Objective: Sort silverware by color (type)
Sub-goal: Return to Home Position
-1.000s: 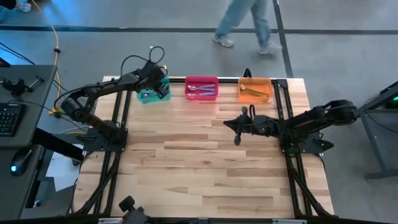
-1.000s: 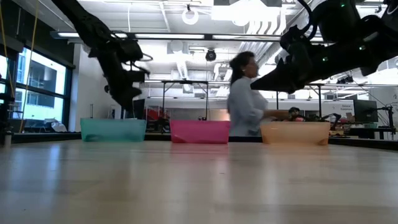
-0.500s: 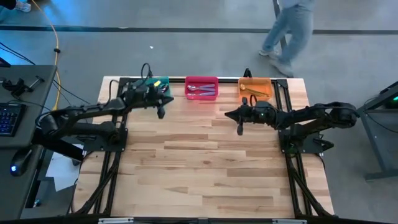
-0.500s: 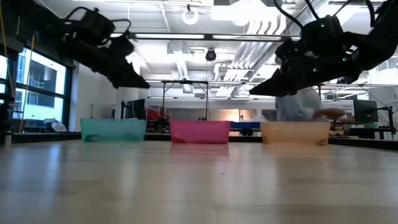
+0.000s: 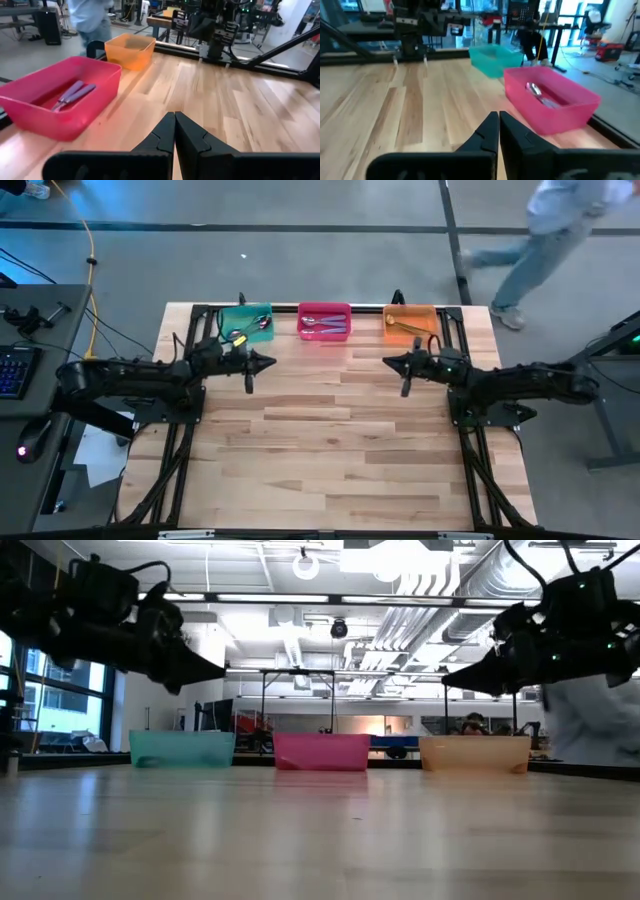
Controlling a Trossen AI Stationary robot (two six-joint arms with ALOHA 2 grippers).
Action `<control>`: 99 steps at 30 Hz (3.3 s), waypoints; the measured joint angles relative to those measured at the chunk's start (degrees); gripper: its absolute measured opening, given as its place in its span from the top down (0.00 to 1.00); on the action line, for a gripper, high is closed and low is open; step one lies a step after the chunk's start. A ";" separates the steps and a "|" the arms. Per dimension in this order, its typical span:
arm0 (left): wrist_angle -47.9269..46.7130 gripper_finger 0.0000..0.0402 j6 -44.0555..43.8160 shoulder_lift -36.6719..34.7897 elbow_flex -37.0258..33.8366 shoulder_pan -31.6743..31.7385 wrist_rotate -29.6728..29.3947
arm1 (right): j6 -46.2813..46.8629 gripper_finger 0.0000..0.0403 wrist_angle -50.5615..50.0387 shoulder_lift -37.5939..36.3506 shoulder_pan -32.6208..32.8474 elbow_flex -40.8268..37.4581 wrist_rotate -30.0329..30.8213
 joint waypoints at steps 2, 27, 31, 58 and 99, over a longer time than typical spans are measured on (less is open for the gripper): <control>0.44 1.00 -0.71 -1.50 -1.52 -0.14 -0.01 | -0.12 1.00 -5.53 -4.82 -0.74 0.02 -0.23; -18.52 1.00 0.00 -28.82 -5.62 -0.61 -2.03 | -3.10 1.00 -42.13 -42.27 -4.65 -0.03 1.45; -25.25 1.00 -0.40 -35.60 -5.62 -0.65 -5.43 | -4.13 1.00 -44.86 -47.80 -4.65 -0.05 2.19; -42.69 1.00 1.09 -57.43 -5.53 -2.54 -12.99 | 2.16 1.00 -53.08 -58.85 -5.28 -0.07 4.39; -42.76 1.00 1.97 -53.52 -5.55 -2.51 -13.06 | 1.51 1.00 -53.03 -58.76 -5.28 -0.09 4.41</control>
